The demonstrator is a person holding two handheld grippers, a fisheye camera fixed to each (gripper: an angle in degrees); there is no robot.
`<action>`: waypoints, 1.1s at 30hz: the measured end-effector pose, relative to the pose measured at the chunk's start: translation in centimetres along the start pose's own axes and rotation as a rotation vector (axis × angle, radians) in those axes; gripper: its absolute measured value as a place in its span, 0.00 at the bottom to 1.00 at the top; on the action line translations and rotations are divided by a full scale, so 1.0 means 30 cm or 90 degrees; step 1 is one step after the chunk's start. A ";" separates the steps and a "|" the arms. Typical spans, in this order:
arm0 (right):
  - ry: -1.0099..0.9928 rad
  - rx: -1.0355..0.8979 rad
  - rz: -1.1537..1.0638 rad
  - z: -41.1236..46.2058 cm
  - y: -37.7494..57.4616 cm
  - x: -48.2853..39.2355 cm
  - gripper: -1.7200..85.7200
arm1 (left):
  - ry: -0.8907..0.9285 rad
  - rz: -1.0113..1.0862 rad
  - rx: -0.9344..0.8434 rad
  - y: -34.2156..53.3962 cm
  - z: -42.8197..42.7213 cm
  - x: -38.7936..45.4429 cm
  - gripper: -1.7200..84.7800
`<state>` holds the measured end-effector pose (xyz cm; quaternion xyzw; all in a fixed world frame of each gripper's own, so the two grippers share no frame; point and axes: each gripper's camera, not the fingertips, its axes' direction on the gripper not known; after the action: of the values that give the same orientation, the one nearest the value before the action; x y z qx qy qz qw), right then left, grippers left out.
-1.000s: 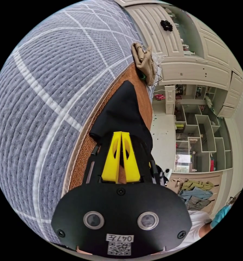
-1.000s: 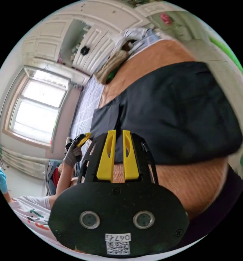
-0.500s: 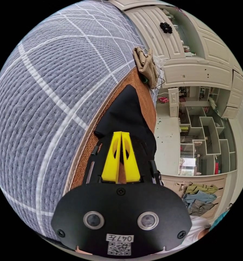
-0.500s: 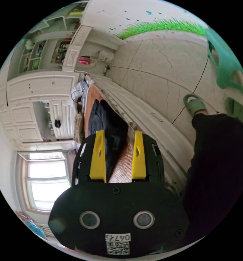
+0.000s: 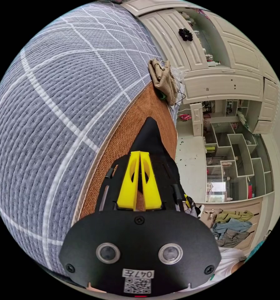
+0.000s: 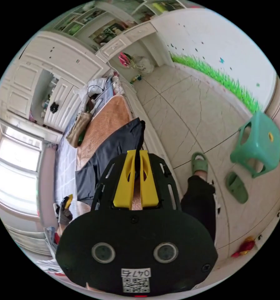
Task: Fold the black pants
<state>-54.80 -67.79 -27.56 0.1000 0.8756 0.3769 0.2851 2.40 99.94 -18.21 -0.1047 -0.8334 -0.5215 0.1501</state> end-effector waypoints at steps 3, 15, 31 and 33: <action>0.048 0.020 -0.067 -0.063 -0.046 -0.091 0.01 | 0.015 0.002 0.000 0.009 0.018 0.012 0.01; -0.179 -0.051 -0.453 0.166 0.153 -0.988 0.01 | 0.047 -0.022 -0.017 0.003 0.104 -0.023 0.01; -0.421 -0.297 -0.470 0.685 0.388 -1.193 0.12 | 0.104 -0.076 -0.006 -0.036 0.127 -0.134 0.08; -0.435 -0.279 -0.494 0.620 0.349 -1.169 0.11 | 0.114 -0.065 -0.017 -0.050 0.122 -0.129 0.12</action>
<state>-15.86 -62.96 -15.47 -0.1748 0.6073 0.3634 0.6845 5.00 102.53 -22.37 -0.0171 -0.8140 -0.5465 0.1961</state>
